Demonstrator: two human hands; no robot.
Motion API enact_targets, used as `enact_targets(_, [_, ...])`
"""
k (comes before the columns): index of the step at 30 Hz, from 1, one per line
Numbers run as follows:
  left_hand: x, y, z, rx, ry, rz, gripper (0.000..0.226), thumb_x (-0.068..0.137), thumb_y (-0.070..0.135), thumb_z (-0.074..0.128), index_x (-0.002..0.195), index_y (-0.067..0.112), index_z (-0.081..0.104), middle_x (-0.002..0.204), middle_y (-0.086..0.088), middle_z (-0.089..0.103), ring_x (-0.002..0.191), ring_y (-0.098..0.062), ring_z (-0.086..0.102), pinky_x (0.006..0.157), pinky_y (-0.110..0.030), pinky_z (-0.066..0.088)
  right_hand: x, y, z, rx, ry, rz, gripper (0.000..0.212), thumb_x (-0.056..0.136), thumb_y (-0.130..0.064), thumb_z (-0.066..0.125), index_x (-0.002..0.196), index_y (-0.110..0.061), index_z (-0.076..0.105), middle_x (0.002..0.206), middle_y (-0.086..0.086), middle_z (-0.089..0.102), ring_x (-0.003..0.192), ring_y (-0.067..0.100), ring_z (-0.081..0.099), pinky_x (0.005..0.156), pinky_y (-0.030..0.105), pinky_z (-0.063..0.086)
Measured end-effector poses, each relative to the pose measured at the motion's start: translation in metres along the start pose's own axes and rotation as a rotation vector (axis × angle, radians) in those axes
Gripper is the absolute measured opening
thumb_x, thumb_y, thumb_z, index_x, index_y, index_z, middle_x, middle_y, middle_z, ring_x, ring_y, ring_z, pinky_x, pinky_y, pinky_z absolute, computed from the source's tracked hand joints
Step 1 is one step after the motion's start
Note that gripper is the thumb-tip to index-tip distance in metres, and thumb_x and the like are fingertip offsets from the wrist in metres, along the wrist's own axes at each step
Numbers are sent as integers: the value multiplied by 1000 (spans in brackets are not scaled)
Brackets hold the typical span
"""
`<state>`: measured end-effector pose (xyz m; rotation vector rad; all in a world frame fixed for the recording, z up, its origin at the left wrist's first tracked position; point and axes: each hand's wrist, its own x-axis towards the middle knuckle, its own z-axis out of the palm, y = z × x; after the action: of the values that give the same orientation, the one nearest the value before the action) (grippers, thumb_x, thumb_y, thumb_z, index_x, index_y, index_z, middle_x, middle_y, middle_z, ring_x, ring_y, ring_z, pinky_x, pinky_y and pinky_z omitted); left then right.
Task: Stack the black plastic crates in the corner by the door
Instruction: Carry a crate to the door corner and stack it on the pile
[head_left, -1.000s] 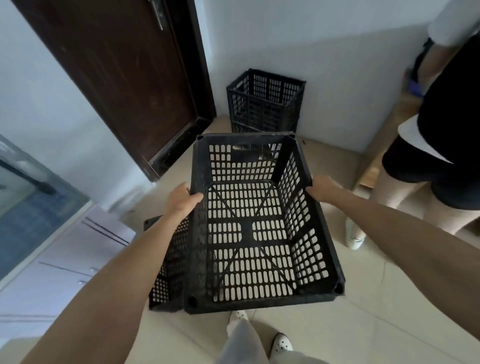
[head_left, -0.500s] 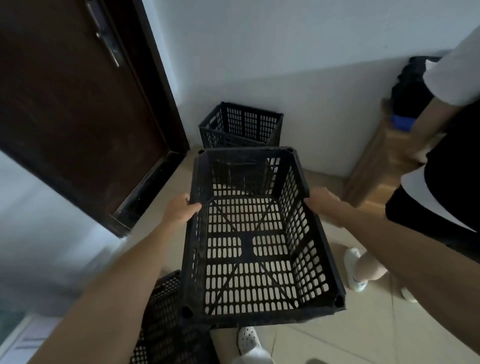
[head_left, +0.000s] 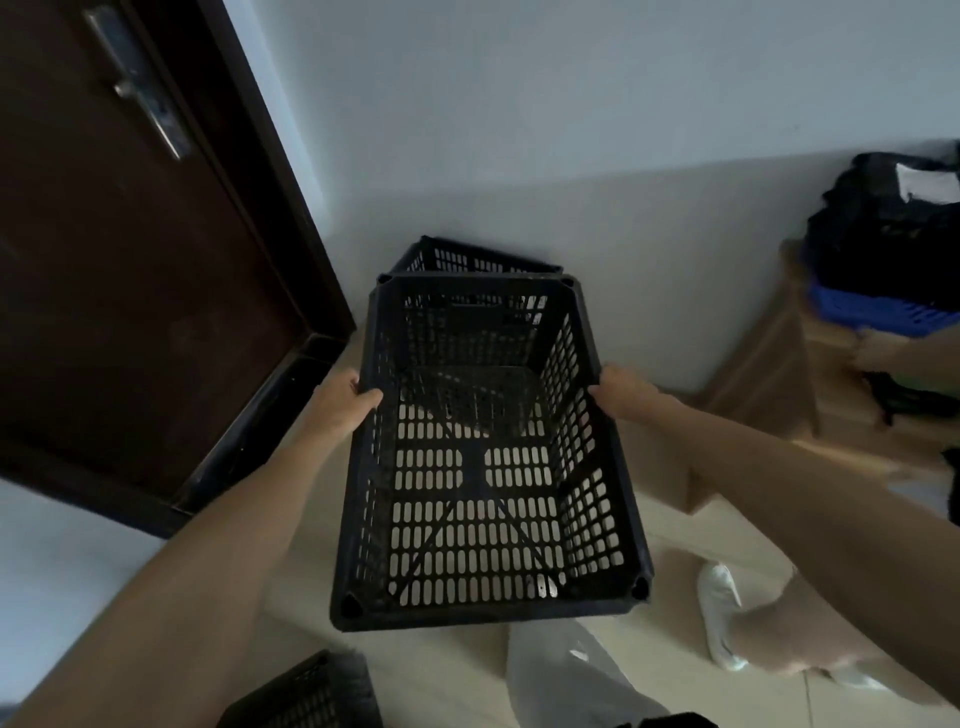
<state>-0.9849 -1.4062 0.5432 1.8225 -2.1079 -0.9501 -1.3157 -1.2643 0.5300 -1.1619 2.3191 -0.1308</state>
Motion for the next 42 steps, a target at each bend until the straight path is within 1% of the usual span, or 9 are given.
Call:
enact_targets(3, [49,25,-3,-58,31,-30,22,84,26,65,73,14,50,80,-11,67,70,-24,63,62,-38,47,56,-8,-32,6,-21,-22,38,101,-22,41,130,2,47,131,21,53,120,34,52,99,40,43])
enact_targets(5, [80,43,-4,-98,40,-37,20,82,25,66,73,11,53,80,-15,69,75,-30,67,72,-45,52,93,-11,-54,14,-23,-30,36,101,-21,42,128,2,48,129,20,54,117,33,54,94,36,44])
enact_targets(8, [119,75,-5,-139,89,-31,19,82,23,67,83,6,60,80,-13,70,78,-28,67,77,-43,52,147,-17,-85,1,-24,-51,34,101,-20,42,126,3,50,126,20,55,114,33,55,87,34,45])
enact_targets(13, [172,106,-3,-170,116,-59,17,81,19,66,73,14,53,72,-8,65,71,-25,62,69,-38,49,219,-34,-119,-39,-35,-92,38,102,-21,41,129,5,46,125,21,54,110,35,56,85,38,47])
enact_targets(21, [266,122,-17,-165,137,-108,13,77,16,65,77,9,54,75,-12,64,72,-27,62,67,-41,49,329,-79,-148,-122,-28,-149,42,100,-27,44,127,4,45,126,23,53,113,39,55,91,42,49])
enact_targets(25, [326,122,-32,-151,126,-145,27,75,28,62,85,3,58,84,-16,69,78,-31,67,74,-49,54,380,-107,-162,-161,-56,-184,40,101,-27,44,125,4,48,126,22,53,114,38,54,92,43,49])
enact_targets(30, [385,128,-45,-110,147,-194,36,90,39,54,84,4,62,86,-15,69,78,-29,66,78,-44,53,434,-142,-182,-199,-61,-239,41,101,-26,42,128,6,47,130,23,52,117,37,53,90,38,46])
enact_targets(37, [419,137,-49,-33,145,-293,30,93,37,54,84,9,57,84,-10,63,81,-28,64,69,-37,46,492,-176,-202,-218,-67,-308,41,102,-20,43,132,7,41,135,23,46,123,37,49,95,38,42])
enact_targets(42, [431,147,-34,-9,180,-372,30,94,34,55,74,14,47,77,-8,58,80,-30,62,71,-38,47,538,-189,-208,-253,-135,-423,40,99,-14,46,132,8,42,132,25,48,117,37,52,86,38,45])
